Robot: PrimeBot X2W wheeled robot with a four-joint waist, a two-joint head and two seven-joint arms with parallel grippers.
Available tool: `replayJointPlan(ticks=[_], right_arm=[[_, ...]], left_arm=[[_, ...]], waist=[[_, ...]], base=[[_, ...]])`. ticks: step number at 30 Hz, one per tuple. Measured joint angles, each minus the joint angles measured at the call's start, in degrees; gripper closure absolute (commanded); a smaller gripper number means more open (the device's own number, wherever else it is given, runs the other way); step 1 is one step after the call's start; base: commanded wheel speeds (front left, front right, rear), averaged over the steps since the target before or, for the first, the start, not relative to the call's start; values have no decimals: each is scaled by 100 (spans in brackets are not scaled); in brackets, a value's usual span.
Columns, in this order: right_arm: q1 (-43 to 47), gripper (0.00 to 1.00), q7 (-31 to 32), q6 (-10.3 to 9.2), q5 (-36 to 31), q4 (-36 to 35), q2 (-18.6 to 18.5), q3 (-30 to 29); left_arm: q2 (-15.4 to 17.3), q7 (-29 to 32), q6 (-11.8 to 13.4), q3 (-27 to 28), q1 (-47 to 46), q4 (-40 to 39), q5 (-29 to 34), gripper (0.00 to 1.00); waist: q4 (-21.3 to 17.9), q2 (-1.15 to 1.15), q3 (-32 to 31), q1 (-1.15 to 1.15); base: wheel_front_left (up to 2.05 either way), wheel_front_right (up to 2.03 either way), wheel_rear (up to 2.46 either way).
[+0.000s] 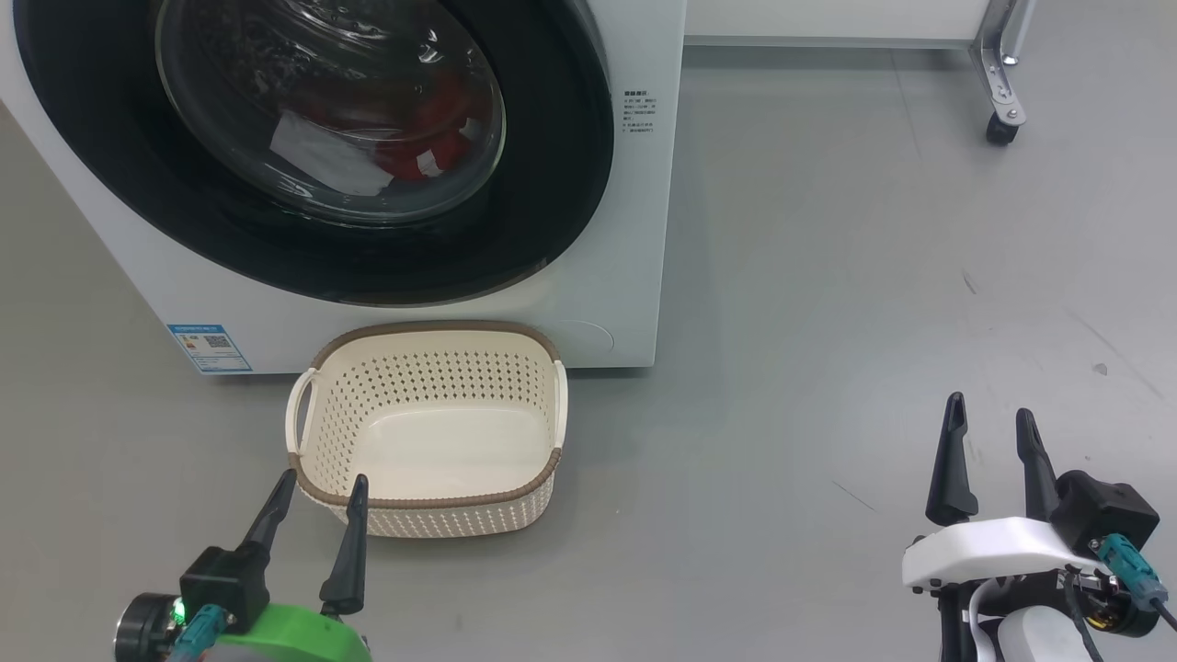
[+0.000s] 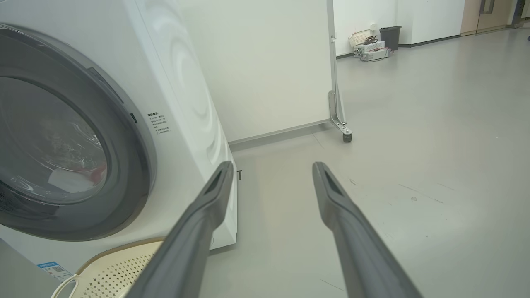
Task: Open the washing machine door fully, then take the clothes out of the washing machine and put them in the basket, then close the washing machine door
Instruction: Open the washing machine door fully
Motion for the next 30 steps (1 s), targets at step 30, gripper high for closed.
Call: replayJointPlan(ticks=[30], right_arm=[[-109, 0, 0, -51, -390, 315, -14, 127]], left_arm=[[-65, 0, 0, 55, -53, 116, 47, 0]], waist=[[23, 0, 8, 0]], base=[[0, 0, 0]])
